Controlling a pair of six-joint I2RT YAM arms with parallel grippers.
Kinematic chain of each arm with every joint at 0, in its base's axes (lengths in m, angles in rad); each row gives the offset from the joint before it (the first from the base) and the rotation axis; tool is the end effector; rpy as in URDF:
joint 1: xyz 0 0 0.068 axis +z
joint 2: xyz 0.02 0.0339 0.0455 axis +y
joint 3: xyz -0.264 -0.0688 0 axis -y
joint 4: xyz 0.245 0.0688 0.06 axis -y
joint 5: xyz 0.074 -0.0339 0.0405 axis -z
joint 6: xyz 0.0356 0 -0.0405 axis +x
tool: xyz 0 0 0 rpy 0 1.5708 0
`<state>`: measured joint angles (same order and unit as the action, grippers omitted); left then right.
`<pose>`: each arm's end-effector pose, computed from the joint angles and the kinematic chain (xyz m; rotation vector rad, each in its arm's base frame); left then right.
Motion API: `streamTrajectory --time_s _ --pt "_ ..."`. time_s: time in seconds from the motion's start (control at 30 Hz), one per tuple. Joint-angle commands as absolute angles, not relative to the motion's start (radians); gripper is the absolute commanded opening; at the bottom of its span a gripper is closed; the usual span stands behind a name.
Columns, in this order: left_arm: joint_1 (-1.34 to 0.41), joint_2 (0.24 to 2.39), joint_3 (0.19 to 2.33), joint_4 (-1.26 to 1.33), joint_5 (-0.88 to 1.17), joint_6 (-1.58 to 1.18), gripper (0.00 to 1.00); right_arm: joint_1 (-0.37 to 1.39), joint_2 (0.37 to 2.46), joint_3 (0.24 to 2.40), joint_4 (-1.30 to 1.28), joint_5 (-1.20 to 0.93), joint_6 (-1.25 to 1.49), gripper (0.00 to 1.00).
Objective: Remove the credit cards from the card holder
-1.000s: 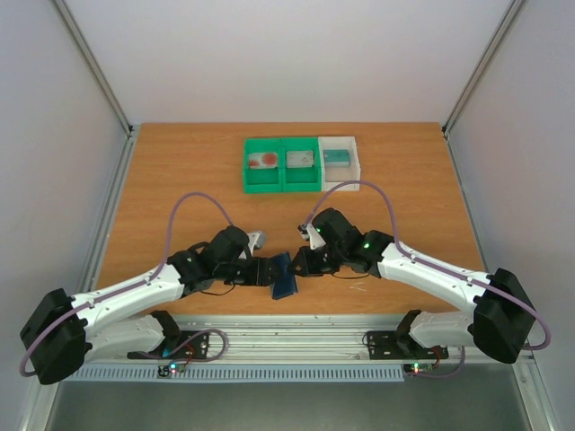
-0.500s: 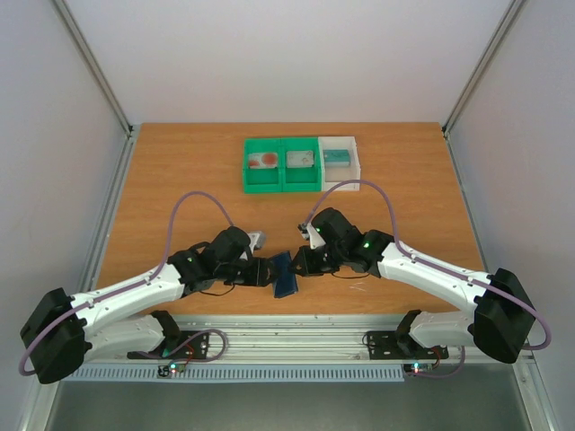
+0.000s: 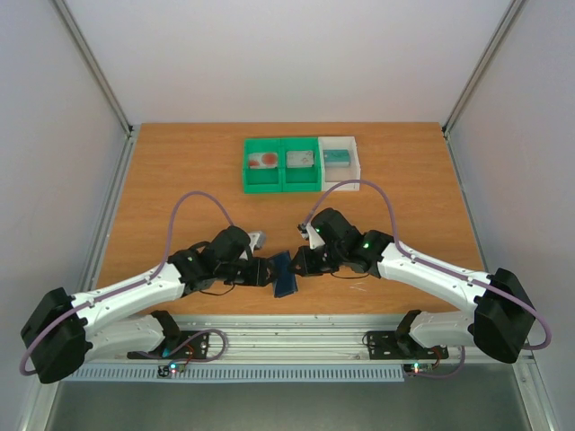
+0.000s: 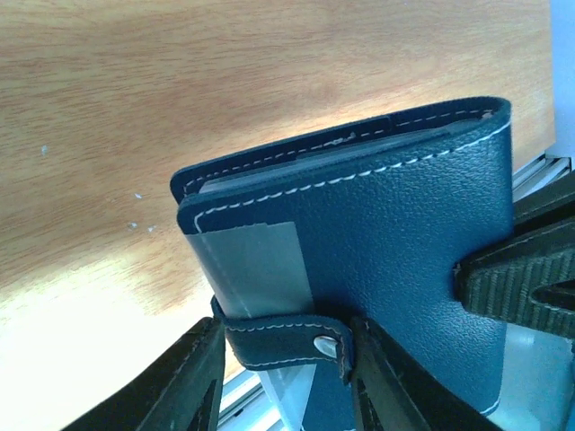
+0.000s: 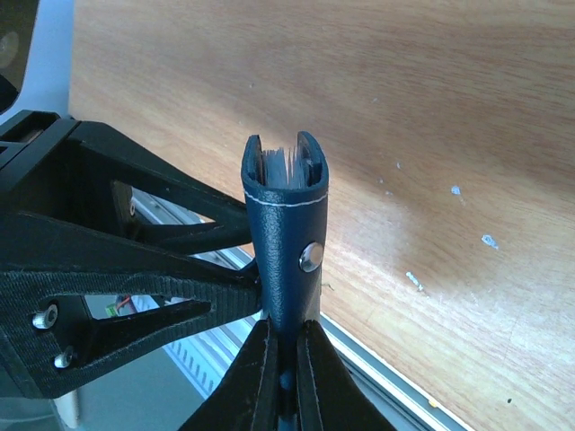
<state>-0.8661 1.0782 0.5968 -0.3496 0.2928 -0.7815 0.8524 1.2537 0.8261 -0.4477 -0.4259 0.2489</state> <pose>0.1301 -0.1689 0.2060 0.2644 2.6513 -1.0233 0.1559 0.2007 0.2356 -0.9661 2.4190 0.9710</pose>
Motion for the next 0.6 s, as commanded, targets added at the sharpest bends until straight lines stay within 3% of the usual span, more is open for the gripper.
streamTrajectory --time_s 0.0,0.27,0.43,0.57 --pt "-0.868 1.092 0.62 -0.37 0.316 -0.806 0.37 0.857 1.231 0.835 -0.382 -0.43 0.251 0.01" --pt "-0.868 1.078 0.621 -0.353 0.366 -0.846 0.26 0.857 1.24 0.827 -0.367 -0.414 0.253 0.01" --pt "-0.868 1.071 0.624 -0.375 0.344 -0.85 0.01 0.857 1.229 0.824 -0.387 -0.392 0.231 0.01" --pt "-0.868 1.053 0.635 -0.421 0.326 -0.836 0.0 0.857 1.193 0.82 -0.443 -0.35 0.172 0.01"
